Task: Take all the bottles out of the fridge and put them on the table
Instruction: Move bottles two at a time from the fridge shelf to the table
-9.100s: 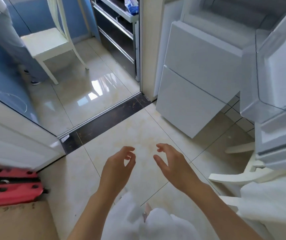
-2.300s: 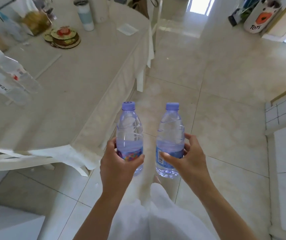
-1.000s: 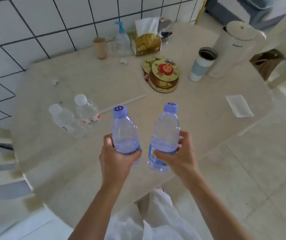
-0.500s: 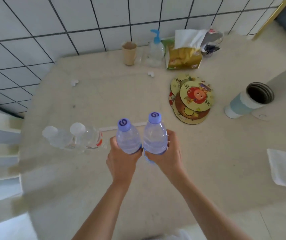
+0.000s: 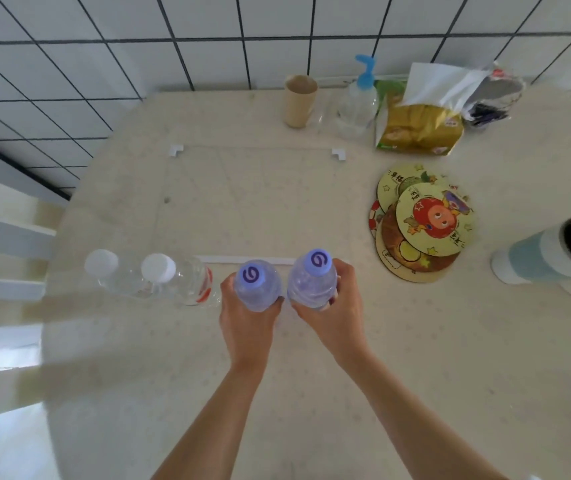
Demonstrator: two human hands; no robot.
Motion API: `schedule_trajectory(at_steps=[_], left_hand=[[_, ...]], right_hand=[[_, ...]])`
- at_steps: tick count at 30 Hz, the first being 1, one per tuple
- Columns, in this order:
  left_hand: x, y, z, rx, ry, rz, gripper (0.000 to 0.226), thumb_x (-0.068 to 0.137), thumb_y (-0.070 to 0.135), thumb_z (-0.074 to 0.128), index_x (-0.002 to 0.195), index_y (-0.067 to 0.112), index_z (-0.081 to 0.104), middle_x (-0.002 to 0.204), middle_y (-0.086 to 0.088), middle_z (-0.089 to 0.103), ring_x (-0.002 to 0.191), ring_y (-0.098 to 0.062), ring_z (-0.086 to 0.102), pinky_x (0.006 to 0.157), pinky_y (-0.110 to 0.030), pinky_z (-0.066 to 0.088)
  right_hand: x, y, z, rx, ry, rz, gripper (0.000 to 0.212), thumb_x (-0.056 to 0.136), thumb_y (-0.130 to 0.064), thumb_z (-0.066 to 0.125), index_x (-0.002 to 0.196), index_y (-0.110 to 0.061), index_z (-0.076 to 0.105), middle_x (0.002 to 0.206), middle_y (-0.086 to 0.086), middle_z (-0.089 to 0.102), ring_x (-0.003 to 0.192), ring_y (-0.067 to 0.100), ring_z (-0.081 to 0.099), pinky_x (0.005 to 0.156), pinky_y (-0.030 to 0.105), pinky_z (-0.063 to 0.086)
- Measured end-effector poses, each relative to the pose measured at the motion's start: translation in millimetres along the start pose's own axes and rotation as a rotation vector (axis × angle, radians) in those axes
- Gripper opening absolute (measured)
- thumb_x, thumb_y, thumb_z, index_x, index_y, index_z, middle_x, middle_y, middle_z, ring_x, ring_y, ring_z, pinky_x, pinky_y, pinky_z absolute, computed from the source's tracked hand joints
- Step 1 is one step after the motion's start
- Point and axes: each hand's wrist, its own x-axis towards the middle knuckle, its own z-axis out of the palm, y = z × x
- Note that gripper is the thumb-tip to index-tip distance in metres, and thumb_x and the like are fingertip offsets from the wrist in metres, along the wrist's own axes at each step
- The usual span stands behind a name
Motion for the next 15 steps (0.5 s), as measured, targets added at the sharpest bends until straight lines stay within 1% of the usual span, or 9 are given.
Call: schedule_trajectory(at_steps=[1, 3, 5, 7, 10, 13, 15], left_hand=[[0.5, -1.7, 0.6, -0.004, 0.003, 0.009, 0.061, 0.06, 0.029, 0.089, 0.104, 0.027, 0.047, 0.097, 0.006, 0.066, 0.085, -0.018, 0.065, 0.07, -0.026, 0.044], [-0.3, -4.2, 1.2, -0.015, 0.009, 0.051, 0.065, 0.061, 0.028, 0.09, 0.11, 0.028, 0.047, 0.104, 0.003, 0.067, 0.09, -0.019, 0.064, 0.074, -0.028, 0.046], [-3.2, -5.8, 1.3, -0.026, 0.008, 0.064, 0.069, 0.062, 0.026, 0.09, 0.117, 0.025, 0.047, 0.108, 0.0, 0.067, 0.094, -0.02, 0.064, 0.078, -0.033, 0.05], [-4.6, -6.5, 2.0, -0.04, 0.006, 0.053, 0.072, 0.063, 0.027, 0.09, 0.121, 0.022, 0.048, 0.111, 0.0, 0.066, 0.097, -0.021, 0.064, 0.082, -0.037, 0.052], [-5.9, -5.9, 1.6, -0.058, 0.009, 0.057, 0.072, 0.064, 0.028, 0.09, 0.121, 0.028, 0.046, 0.113, 0.003, 0.065, 0.1, -0.018, 0.063, 0.082, -0.031, 0.05], [-7.2, -2.7, 0.2, -0.098, 0.008, 0.044, 0.074, 0.064, 0.028, 0.089, 0.119, 0.044, 0.042, 0.114, 0.008, 0.064, 0.101, -0.014, 0.064, 0.084, -0.029, 0.051], [-6.1, -1.5, 0.6, -0.134, 0.006, 0.025, 0.076, 0.064, 0.028, 0.089, 0.117, 0.051, 0.04, 0.115, 0.012, 0.064, 0.102, -0.011, 0.064, 0.086, -0.03, 0.052]], right_hand=[[0.3, 3.5, -1.6, -0.008, -0.007, 0.0, 0.068, 0.055, -0.028, 0.088, 0.105, -0.044, 0.045, 0.099, -0.025, 0.06, 0.087, 0.0, 0.064, 0.068, 0.02, 0.054], [-0.7, 9.1, -4.1, -0.025, -0.015, -0.016, 0.068, 0.056, -0.024, 0.088, 0.107, -0.042, 0.046, 0.101, -0.025, 0.059, 0.089, 0.002, 0.063, 0.072, 0.028, 0.056], [-2.5, 11.6, -3.4, -0.03, -0.026, -0.042, 0.068, 0.058, -0.02, 0.088, 0.108, -0.038, 0.046, 0.101, -0.023, 0.059, 0.09, 0.003, 0.063, 0.073, 0.029, 0.056], [-3.5, 13.6, -1.8, -0.019, -0.03, -0.063, 0.068, 0.059, -0.016, 0.088, 0.112, -0.029, 0.047, 0.102, -0.018, 0.059, 0.092, 0.004, 0.062, 0.074, 0.027, 0.055], [-3.9, 16.7, -2.4, -0.001, -0.047, -0.084, 0.07, 0.06, -0.014, 0.088, 0.115, -0.021, 0.047, 0.105, -0.014, 0.058, 0.093, 0.003, 0.061, 0.074, 0.016, 0.05], [-2.9, 19.3, -1.7, -0.013, -0.068, -0.093, 0.074, 0.06, -0.013, 0.088, 0.118, -0.021, 0.044, 0.109, -0.012, 0.057, 0.096, 0.0, 0.059, 0.074, 0.012, 0.048], [-2.2, 19.9, -0.7, -0.027, -0.064, -0.09, 0.075, 0.059, -0.018, 0.088, 0.118, -0.027, 0.043, 0.112, -0.01, 0.057, 0.098, 0.0, 0.059, 0.076, 0.012, 0.048]])
